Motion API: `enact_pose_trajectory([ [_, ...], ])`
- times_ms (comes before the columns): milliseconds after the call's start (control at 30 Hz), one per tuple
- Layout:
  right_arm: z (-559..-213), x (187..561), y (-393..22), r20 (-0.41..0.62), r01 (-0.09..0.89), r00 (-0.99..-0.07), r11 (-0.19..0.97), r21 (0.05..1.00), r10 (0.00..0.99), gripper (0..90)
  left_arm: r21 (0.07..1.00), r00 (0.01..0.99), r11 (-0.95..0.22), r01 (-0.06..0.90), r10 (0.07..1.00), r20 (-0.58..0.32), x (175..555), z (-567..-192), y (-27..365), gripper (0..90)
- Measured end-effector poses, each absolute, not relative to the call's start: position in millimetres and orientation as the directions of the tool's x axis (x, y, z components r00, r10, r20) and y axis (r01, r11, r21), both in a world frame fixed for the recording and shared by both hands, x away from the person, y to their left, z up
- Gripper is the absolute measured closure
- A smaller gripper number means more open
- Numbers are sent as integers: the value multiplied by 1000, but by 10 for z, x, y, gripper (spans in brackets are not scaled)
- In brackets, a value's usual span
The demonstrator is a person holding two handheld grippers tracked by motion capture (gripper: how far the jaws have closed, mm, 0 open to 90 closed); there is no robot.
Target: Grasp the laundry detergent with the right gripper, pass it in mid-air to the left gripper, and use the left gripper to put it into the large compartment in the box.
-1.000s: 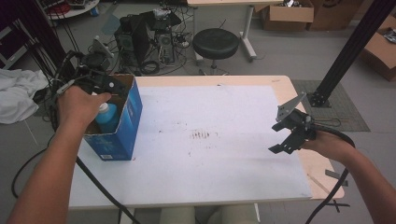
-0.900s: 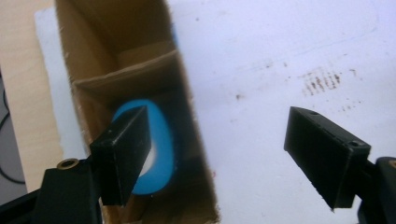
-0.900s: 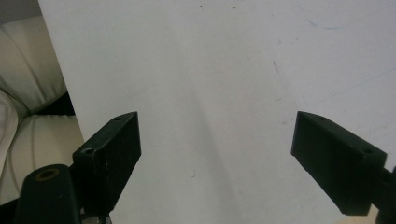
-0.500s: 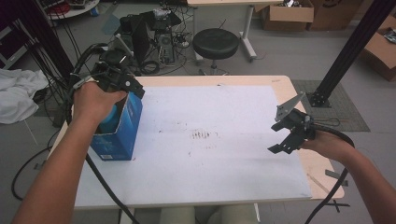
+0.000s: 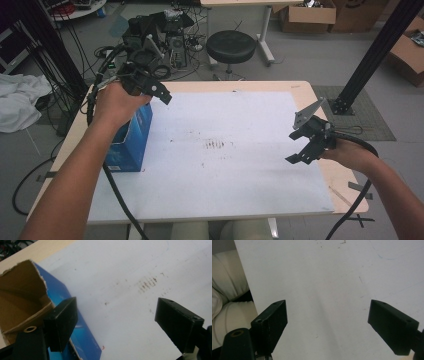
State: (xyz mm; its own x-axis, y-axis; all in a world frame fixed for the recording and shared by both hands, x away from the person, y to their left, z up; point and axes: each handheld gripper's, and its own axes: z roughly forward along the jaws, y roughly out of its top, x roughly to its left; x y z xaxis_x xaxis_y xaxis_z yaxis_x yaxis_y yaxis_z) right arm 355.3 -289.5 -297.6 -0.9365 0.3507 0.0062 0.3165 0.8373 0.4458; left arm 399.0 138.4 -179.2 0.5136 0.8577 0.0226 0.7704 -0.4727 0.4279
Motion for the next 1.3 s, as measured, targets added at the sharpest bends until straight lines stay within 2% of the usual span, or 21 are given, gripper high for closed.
enact_pose_trajectory([
  [633,-2966,3589,-2873,5,309,-939,842,441,343,158,393,723,-687,611,687,77,4077,-1967,861,195],
  [1067,-2967,3608,-2822,4,307,-941,850,428,338,157,389,790,-749,537,608,82,4104,-2118,722,204],
  [1300,-2971,3620,-2794,7,308,-941,851,425,337,157,377,796,-757,533,600,81,4126,-2140,709,202],
])
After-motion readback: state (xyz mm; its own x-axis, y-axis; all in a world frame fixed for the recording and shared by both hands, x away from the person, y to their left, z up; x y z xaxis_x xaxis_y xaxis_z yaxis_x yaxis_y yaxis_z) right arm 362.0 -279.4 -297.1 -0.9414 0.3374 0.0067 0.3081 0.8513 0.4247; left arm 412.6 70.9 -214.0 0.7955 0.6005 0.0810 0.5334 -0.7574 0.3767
